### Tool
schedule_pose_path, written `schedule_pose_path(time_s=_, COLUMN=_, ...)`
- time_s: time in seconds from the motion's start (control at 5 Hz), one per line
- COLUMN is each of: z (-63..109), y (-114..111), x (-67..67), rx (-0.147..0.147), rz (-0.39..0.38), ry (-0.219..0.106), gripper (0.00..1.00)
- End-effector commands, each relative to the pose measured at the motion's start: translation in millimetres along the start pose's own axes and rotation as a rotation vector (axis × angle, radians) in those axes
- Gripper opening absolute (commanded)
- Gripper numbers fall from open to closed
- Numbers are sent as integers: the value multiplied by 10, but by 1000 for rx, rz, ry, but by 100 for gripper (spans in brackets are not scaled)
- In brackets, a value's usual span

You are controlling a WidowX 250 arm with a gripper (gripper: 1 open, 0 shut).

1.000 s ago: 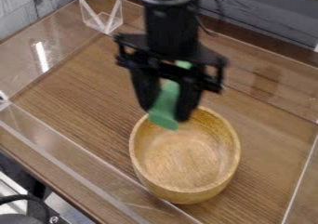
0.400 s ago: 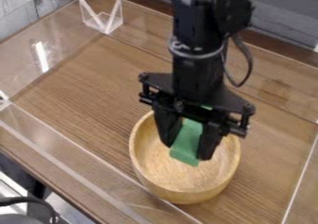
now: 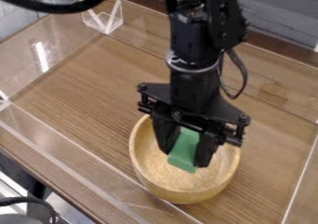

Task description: Put the green block in the brown bowl

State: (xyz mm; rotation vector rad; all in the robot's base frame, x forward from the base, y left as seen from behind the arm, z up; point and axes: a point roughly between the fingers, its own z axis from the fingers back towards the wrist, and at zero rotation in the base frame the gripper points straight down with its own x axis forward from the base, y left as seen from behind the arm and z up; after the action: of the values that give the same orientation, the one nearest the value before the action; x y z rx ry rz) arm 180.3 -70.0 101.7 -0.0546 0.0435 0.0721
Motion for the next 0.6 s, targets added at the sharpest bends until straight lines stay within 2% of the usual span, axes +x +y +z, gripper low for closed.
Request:
schedule_pose_path(time_s=0.0, z=45, y=-29, x=27, rx=-8, rz=-18, ry=-28, gripper=0)
schedule_pose_path(time_s=0.4, z=44, y=-18, x=19, rx=-8, rz=-22, ry=-25, gripper=0)
